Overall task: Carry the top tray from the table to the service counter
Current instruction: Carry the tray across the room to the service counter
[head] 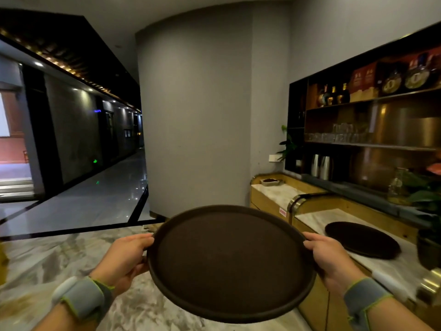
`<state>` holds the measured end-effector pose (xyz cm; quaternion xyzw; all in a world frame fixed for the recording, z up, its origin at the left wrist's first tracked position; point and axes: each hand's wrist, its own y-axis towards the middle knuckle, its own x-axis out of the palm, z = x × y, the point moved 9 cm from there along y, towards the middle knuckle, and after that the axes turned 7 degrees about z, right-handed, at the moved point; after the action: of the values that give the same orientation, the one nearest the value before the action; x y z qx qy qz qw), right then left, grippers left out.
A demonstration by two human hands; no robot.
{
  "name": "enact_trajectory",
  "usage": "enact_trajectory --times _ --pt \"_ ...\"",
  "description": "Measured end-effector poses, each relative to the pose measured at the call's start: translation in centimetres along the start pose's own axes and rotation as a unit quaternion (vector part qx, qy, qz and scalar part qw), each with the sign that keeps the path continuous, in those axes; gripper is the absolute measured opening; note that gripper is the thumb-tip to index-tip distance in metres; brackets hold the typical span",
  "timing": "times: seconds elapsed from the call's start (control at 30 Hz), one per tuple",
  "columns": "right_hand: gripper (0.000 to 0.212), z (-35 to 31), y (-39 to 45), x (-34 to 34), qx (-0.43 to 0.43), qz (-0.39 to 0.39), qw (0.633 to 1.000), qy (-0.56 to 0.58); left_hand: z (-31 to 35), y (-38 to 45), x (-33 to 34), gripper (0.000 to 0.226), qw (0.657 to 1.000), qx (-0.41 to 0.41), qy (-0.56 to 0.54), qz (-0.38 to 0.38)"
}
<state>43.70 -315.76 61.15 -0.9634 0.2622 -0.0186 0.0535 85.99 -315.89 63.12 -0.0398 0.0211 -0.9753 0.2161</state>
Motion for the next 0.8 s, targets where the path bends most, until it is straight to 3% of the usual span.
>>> enact_trajectory --times 0.43,0.8 --pt "0.040 -8.8 24.6 9.2 -0.003 0.026 0.999 0.046 7.1 21.6 15.2 0.022 1.000 0.017 0.015 0.015" --pt "0.035 -14.1 39.1 7.1 -0.025 0.120 0.991 0.048 8.0 38.6 34.9 0.028 0.994 0.013 0.023 -0.111"
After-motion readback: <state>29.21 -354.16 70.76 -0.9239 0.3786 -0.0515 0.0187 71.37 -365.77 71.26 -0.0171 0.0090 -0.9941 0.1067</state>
